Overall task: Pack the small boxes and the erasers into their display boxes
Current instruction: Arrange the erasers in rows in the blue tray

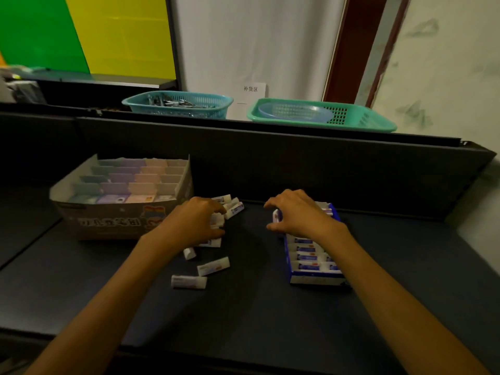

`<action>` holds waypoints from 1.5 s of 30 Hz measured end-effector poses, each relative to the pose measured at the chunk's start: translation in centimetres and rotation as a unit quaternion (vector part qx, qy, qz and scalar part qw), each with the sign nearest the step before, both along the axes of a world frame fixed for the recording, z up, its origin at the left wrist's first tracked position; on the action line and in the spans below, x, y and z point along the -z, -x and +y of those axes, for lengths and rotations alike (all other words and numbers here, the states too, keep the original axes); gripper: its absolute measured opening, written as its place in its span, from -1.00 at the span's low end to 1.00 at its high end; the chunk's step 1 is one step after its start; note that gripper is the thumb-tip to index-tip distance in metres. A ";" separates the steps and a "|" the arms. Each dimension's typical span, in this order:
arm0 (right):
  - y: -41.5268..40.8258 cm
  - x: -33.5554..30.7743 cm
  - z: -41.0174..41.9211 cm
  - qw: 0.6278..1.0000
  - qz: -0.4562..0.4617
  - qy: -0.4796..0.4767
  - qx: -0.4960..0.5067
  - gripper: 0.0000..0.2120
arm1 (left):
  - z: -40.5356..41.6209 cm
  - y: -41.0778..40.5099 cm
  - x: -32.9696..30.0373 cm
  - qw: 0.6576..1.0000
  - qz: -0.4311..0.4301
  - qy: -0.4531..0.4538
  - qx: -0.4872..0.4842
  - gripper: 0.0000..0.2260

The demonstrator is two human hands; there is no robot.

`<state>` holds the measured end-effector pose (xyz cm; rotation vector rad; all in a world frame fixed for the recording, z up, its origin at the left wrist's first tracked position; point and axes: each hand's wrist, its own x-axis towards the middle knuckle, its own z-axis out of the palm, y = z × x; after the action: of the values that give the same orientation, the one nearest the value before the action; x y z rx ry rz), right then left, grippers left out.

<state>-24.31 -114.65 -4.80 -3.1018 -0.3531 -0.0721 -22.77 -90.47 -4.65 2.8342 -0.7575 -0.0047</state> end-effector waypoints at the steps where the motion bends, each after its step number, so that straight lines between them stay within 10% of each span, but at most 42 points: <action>1: 0.0 0.1 0.3 1.000 0.002 0.022 0.007 -0.42 | 0.4 0.2 0.1 1.000 0.005 0.006 0.008 -0.60; 45: 0.8 2.0 2.9 0.995 0.054 -0.070 0.036 -0.54 | 1.1 -0.1 0.8 0.982 0.005 0.163 0.098 -0.75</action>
<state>-25.07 -111.79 -6.80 -2.9636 -0.2239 0.0679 -22.66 -89.39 -5.44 2.4426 -0.9369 0.0675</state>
